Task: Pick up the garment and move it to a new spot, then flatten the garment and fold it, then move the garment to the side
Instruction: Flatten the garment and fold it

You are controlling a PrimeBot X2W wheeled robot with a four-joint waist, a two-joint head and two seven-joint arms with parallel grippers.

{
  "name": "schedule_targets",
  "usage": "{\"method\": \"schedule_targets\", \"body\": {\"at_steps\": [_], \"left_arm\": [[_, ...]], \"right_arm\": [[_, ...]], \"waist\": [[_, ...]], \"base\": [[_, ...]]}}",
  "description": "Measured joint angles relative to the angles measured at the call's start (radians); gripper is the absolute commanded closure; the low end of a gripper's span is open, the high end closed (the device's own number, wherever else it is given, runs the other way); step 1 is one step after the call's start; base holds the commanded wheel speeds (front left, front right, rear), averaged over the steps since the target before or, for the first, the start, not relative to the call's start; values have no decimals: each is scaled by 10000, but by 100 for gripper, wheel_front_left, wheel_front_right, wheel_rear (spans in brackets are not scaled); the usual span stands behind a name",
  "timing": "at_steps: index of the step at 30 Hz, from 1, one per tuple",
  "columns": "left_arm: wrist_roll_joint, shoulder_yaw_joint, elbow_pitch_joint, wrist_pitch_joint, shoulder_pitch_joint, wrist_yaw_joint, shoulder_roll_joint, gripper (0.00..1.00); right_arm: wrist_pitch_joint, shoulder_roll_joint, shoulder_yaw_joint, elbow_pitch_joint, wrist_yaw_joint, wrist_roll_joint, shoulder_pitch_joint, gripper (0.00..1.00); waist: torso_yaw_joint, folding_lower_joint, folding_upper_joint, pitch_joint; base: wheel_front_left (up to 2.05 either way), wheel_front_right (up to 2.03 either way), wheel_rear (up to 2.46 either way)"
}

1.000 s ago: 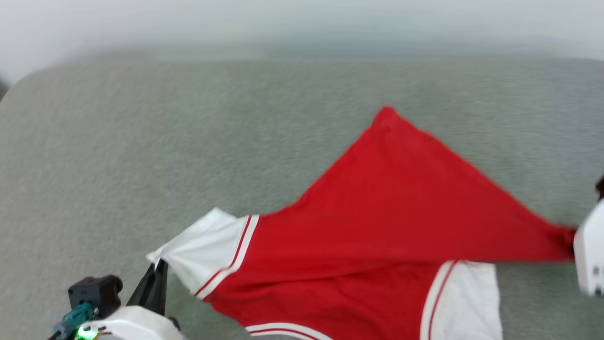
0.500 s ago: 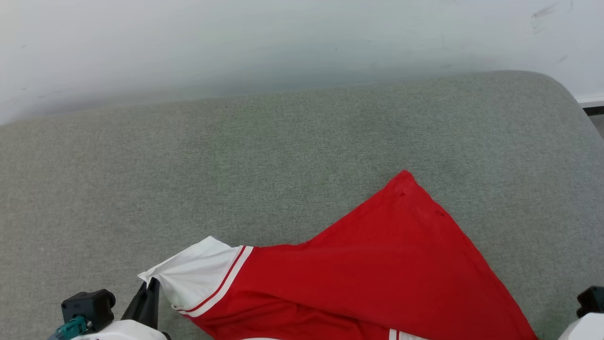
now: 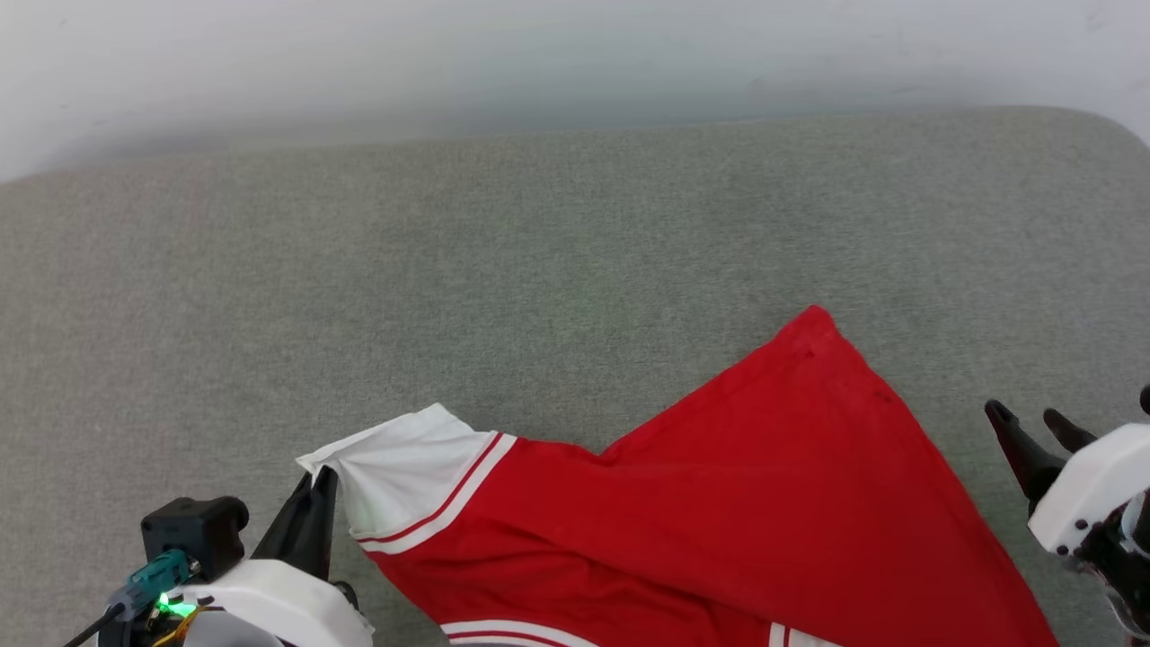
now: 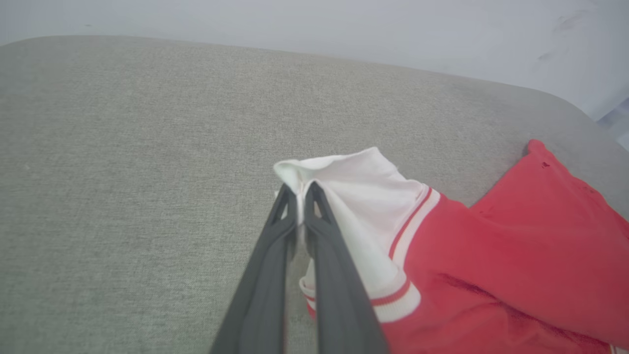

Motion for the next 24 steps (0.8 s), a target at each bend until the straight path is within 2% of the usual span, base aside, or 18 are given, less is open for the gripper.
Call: {"method": "schedule_targets", "body": {"at_steps": [5,11,21,23,24], "left_arm": [[301,-199,-186,88,-623,-104,-69,100],[585,-506,-240,140,-1340,-355,-353,100],[671,-696,128,-25,-1894,-679,-692,100],[671,-708,194,-50,-1926,-706,-723,100],[669,-709,224,-54,-1927,-708,-738,100]], "right_arm": [[286,-244,644,1045,0,278,-1469,0],[1877,-815,1415,2113,0,349,-3141,0],[3988,-1091,2190,3482,0,441,-4751,0],[4335,-1116,2201,3666,0,522,-4916,100],[4433,-1126,2226,3689,-2,552,-4955,100]], "waist": [[420,1,0,570],[1059,2,0,1245],[1908,1,0,2070],[1976,0,0,2115],[1988,0,0,2118]], "base": [[0,0,0],[0,0,0],[0,0,0],[0,0,0],[0,0,0]]}}
